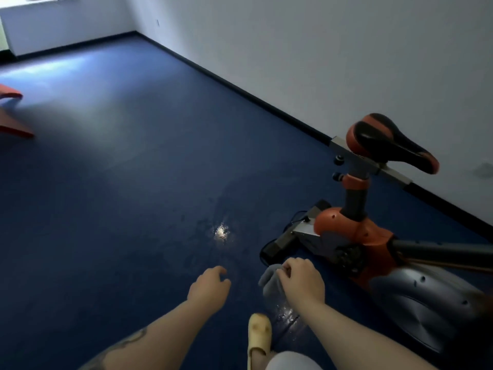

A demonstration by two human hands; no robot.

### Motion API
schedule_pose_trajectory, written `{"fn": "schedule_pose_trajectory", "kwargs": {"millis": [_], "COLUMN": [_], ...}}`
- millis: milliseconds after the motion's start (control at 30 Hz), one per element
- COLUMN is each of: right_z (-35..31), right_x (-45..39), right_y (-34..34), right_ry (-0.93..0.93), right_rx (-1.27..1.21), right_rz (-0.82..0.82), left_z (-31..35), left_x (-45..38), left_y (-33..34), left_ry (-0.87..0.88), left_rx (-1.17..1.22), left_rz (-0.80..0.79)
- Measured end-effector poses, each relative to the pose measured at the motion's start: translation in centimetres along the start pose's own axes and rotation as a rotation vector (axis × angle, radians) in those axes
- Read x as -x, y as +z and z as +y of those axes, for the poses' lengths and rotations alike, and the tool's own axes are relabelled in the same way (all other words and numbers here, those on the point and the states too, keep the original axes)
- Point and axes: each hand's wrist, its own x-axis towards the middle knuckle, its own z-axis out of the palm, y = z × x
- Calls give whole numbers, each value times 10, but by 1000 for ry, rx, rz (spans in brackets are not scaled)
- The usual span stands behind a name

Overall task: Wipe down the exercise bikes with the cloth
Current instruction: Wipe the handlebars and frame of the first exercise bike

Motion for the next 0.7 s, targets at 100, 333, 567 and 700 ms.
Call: {"fn": "schedule_pose_trajectory", "kwargs": {"millis": [100,333,567,700], "right_z": [-16,-63,-113,-138], "right_x": [-60,-203,-342,-411], "right_y": [-11,-32,-22,-33], "right_ry": [11,43,145,282], "right_rx": [-10,9,-50,-112], "right_rz": [10,26,33,71], "left_z": [18,61,82,114], "left_x": [-48,-162,-303,-384], "left_y": [-34,-107,-179,-235], "left_ry": [12,9,25,77], "left_rx": [-60,-31,-36,-103], "left_rz": [-12,32,4,-40]}}
